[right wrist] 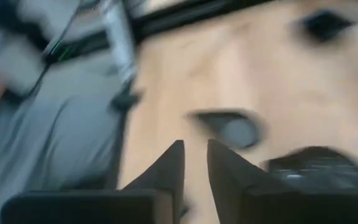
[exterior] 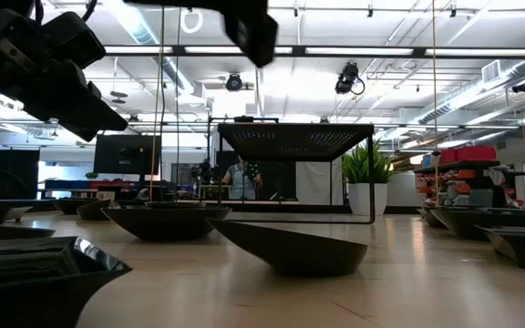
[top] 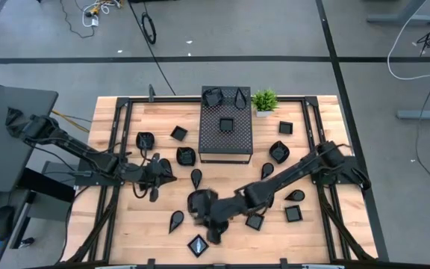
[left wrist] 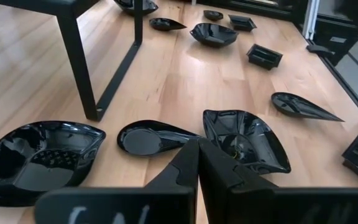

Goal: Pick & Place Mini shaped plates
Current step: Stack the black square-shaped plate on top of the black square-shaped plate on the shelf

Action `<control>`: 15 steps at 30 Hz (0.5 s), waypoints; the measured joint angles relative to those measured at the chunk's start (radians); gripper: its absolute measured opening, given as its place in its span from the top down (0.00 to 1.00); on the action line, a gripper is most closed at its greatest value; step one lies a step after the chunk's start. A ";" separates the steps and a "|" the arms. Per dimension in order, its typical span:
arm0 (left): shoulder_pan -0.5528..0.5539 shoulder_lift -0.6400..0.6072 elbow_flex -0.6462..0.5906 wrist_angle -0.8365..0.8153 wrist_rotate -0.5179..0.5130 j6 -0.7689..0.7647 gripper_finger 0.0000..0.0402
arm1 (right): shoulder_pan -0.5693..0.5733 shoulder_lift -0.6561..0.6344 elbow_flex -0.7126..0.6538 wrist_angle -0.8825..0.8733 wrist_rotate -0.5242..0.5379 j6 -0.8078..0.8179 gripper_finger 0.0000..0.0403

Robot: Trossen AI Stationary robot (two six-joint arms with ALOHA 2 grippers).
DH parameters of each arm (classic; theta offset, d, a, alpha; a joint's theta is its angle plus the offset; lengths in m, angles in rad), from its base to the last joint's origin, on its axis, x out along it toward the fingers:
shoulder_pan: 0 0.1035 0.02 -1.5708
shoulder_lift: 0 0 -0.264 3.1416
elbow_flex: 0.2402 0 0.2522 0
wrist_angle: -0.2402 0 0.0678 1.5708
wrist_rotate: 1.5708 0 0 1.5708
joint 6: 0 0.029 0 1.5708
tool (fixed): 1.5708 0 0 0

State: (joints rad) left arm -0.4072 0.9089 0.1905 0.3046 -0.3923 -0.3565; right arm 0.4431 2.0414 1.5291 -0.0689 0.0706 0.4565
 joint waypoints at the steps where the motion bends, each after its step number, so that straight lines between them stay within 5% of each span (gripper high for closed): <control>1: 0.000 0.000 0.000 0.000 0.000 0.000 0.96 | 0.010 0.017 0.017 -0.006 -0.049 -0.049 0.79; 6: 0.000 0.000 0.000 -0.001 0.000 -0.028 0.96 | 0.065 0.086 0.034 0.002 -0.248 -0.406 0.72; 15: 0.000 0.000 0.000 -0.001 -0.009 -0.052 0.96 | 0.125 0.200 0.034 0.110 -0.079 -0.588 0.69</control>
State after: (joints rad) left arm -0.4072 0.9092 0.1905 0.3035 -0.4017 -0.4088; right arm 0.5682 2.2417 1.5631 0.0411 -0.0080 -0.1319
